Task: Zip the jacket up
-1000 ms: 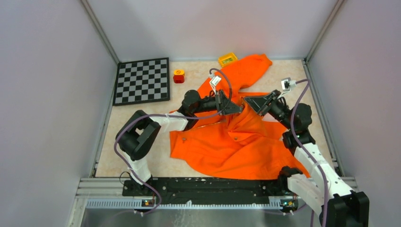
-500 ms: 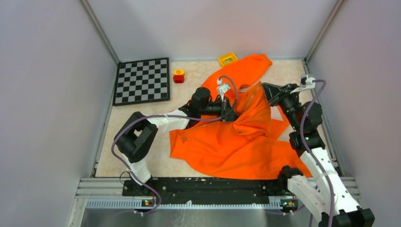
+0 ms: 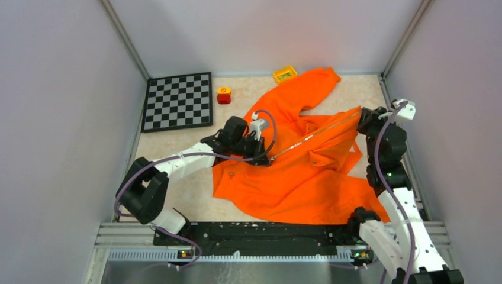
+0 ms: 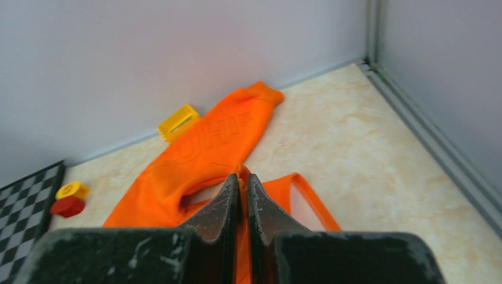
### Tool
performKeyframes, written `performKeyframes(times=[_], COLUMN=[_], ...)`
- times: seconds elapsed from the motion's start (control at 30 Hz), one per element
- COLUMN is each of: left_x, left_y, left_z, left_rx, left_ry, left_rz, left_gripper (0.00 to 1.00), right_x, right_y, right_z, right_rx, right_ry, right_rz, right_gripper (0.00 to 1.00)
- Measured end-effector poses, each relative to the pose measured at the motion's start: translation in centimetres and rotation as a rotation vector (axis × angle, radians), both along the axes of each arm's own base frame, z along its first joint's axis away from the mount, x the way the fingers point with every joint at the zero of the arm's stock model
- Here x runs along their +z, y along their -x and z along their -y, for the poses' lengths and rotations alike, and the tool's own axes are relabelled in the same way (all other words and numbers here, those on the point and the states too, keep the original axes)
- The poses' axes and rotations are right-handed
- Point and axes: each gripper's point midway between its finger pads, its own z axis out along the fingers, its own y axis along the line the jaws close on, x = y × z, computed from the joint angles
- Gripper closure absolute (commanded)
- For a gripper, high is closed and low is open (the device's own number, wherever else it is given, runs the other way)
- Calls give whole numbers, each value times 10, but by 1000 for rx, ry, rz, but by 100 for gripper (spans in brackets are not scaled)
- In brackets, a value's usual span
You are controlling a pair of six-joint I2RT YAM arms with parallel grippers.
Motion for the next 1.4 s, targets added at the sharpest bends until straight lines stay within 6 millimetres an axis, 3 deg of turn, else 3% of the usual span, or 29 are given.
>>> performKeyframes(times=[0.3,0.5,0.77,0.93,1.17,1.2,1.27,1.3,1.33,1.4], left_x=[-16,-16,0,-3,2,2,1,1,0,-1], left_y=[-3,-9,-14,-9,-4,-5,-5,-6,-7,-10], left_z=[-59,-90,-120,-146,-153,-154,-155,-156,-158,-162], left_rx=[126,228,378,476,506,509,513,515,521,543], left_ry=[-129,-175,-201,-280,-293,-294,-298,-302,-312,-322], left_rz=[-43,-62,-66,-94,-92,-91,-89,-84,-77,-73], left_gripper=[100,100,100,100,100,96,64,50,42,34], right_x=[-47,-73,-97,-99,-100,-100,-101,-101,-101,-103], right_y=[-7,-11,-30,-35,-38,-39,-41,-43,-44,-48], right_z=[88,127,127,133,131,130,126,124,122,120], right_rx=[-311,-422,-390,-411,-390,-382,-355,-339,-326,-304], right_ry=[-7,-28,-33,-21,-11,-9,-8,-8,-7,-11], right_rz=[-163,-235,-292,-287,-287,-288,-288,-287,-289,-319], right_gripper=[100,100,100,100,100,100,100,93,84,69])
